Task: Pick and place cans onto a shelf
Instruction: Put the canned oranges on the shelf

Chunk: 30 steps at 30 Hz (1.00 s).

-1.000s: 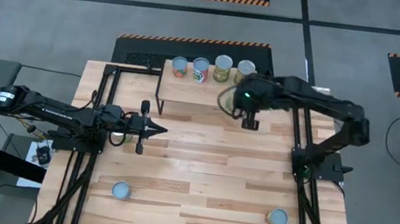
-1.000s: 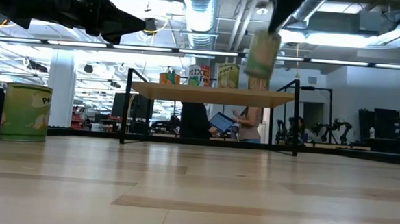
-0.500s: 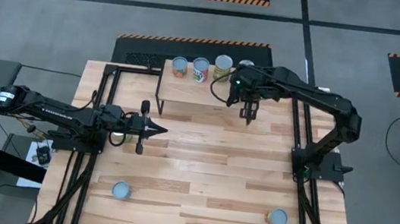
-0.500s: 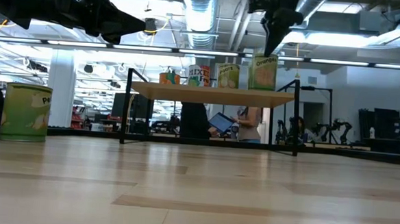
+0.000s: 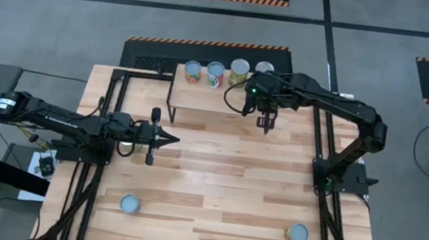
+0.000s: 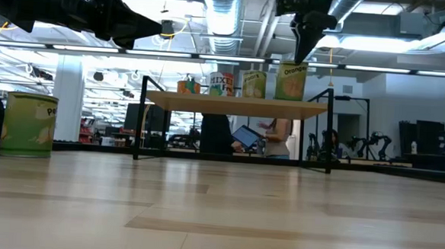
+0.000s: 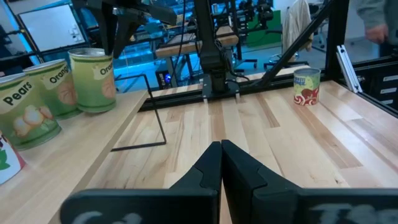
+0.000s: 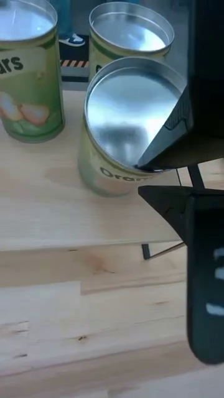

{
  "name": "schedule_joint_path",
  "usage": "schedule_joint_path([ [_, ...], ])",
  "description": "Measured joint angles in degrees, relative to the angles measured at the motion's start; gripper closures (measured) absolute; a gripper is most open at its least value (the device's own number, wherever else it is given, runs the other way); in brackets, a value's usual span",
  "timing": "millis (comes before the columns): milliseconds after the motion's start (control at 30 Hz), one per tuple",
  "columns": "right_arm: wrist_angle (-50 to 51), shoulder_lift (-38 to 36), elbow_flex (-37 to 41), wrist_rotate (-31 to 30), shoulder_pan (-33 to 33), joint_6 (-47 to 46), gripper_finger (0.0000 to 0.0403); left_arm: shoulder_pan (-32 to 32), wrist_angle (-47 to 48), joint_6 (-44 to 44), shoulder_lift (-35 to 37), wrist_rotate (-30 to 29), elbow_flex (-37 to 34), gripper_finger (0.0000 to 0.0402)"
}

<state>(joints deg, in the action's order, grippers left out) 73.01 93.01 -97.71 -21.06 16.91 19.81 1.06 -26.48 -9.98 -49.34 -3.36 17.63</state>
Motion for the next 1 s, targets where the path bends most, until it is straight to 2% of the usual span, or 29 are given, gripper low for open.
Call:
schedule_joint_path([
  [200,0.2,0.0,-0.4,-0.1,0.0,0.0,0.0326,0.0,0.0,0.0,0.0,0.0,0.0,0.0401],
  [433,0.0,-0.1,-6.2,-0.1,0.0,-1.8,0.0324,0.0,0.0,0.0,0.0,0.0,0.0,0.0401],
  [733,2.5,-0.1,-8.8,-0.9,-0.9,-6.0,0.0296,0.0,0.0,0.8,0.0,0.0,0.0,0.0401],
  [833,2.5,-0.7,-8.8,-3.1,-3.0,-7.6,0.0319,0.0,0.2,1.1,0.0,0.0,0.0,0.0401],
  [1000,-3.0,-4.6,-5.3,-3.3,-6.3,-10.0,0.0391,0.1,1.4,1.2,0.0,0.2,0.0,0.0401],
])
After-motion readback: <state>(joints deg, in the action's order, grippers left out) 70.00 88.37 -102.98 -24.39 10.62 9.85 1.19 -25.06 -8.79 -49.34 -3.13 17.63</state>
